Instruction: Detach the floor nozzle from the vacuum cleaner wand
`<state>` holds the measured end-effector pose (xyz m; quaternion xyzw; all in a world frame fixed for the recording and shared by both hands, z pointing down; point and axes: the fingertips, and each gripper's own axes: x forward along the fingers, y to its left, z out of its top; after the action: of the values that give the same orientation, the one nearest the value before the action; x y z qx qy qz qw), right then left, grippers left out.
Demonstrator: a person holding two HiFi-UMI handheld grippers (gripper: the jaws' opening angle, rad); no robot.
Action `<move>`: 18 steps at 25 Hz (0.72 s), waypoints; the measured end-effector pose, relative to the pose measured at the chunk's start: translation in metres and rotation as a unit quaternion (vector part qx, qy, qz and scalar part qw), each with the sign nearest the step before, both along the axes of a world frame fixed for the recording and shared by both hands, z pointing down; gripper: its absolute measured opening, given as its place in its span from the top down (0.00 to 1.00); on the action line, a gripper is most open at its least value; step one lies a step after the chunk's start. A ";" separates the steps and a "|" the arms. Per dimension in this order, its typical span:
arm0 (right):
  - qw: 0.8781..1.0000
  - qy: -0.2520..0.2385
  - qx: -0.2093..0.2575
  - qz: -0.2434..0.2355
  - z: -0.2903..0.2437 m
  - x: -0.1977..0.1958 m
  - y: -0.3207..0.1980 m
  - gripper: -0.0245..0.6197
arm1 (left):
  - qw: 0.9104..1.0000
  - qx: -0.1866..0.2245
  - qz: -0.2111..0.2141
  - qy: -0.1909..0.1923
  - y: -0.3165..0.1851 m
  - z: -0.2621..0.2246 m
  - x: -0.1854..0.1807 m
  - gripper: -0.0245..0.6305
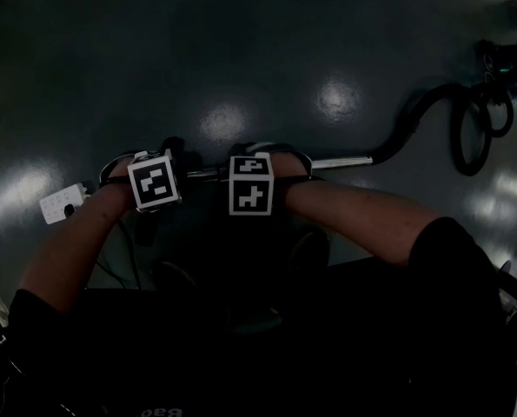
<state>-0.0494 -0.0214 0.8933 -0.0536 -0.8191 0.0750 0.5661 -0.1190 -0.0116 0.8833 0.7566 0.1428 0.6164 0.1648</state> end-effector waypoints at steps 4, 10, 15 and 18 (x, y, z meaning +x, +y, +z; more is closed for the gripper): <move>0.999 -0.020 -0.028 0.014 -0.006 0.000 -0.007 0.67 | 0.994 0.104 0.031 0.002 -0.017 0.001 -0.002 0.74; 0.997 -0.040 -0.056 0.036 -0.013 0.000 -0.022 0.67 | 0.958 0.271 0.096 0.001 -0.052 0.003 -0.006 0.74; 0.998 -0.039 -0.039 0.039 -0.012 -0.001 -0.023 0.67 | 0.961 0.259 0.097 0.008 -0.051 0.003 -0.006 0.74; 0.999 -0.029 -0.030 0.031 -0.011 -0.001 -0.020 0.67 | 0.973 0.214 0.084 0.019 -0.043 0.002 -0.005 0.74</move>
<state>-0.0500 -0.0411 0.8825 -0.0474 -0.8337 0.1156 0.5378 -0.1236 -0.0544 0.8855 0.7713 0.0740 0.6297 -0.0564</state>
